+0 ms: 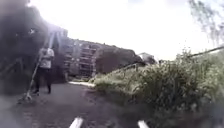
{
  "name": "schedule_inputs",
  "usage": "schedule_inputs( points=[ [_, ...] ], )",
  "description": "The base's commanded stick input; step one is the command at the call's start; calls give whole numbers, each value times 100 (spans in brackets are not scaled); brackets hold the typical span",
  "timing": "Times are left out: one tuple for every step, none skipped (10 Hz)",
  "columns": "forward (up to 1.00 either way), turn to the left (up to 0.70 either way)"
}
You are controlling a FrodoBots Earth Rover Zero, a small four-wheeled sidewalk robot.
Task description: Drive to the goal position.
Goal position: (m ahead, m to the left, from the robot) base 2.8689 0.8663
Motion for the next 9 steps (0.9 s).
schedule_inputs(
  points=[
    [70, 0],
    [70, 0],
    [70, 0],
    [70, 0],
    [70, 3],
    [70, 22],
    [70, 35],
    [70, 35],
    [70, 35]
  ],
)
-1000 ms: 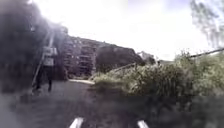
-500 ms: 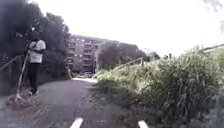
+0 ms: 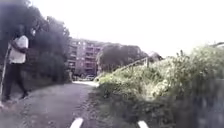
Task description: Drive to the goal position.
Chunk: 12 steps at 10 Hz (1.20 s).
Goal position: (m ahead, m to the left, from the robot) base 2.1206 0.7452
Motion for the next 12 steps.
schedule_inputs(
  points=[
    [70, 9],
    [70, 0],
    [70, 0],
    [70, 0],
    [70, 0],
    [70, 0],
    [70, 4],
    [70, 11],
    [70, 18],
    [70, 26],
    [70, 33],
    [70, 29]
  ],
)
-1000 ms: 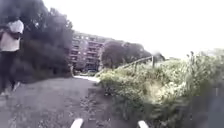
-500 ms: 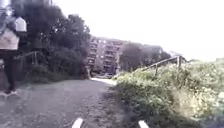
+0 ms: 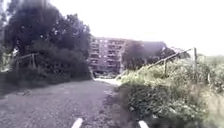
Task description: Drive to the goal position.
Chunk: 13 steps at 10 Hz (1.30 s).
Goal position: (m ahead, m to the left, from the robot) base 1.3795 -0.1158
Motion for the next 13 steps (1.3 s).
schedule_inputs(
  points=[
    [70, 4],
    [70, 0],
    [70, 0],
    [70, 0],
    [70, 0],
    [70, 0],
    [70, 0],
    [70, 0],
    [70, 0],
    [70, 0],
    [70, 0],
    [70, 0],
    [70, 0]
  ],
)
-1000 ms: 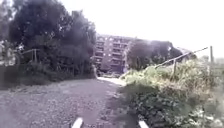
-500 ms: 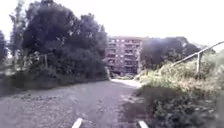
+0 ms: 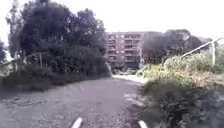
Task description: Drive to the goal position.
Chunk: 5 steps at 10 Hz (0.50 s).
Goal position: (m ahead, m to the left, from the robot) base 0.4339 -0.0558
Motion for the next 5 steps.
schedule_inputs(
  points=[
    [70, 0],
    [70, 1],
    [70, 26],
    [70, 35],
    [70, 35]
  ],
)
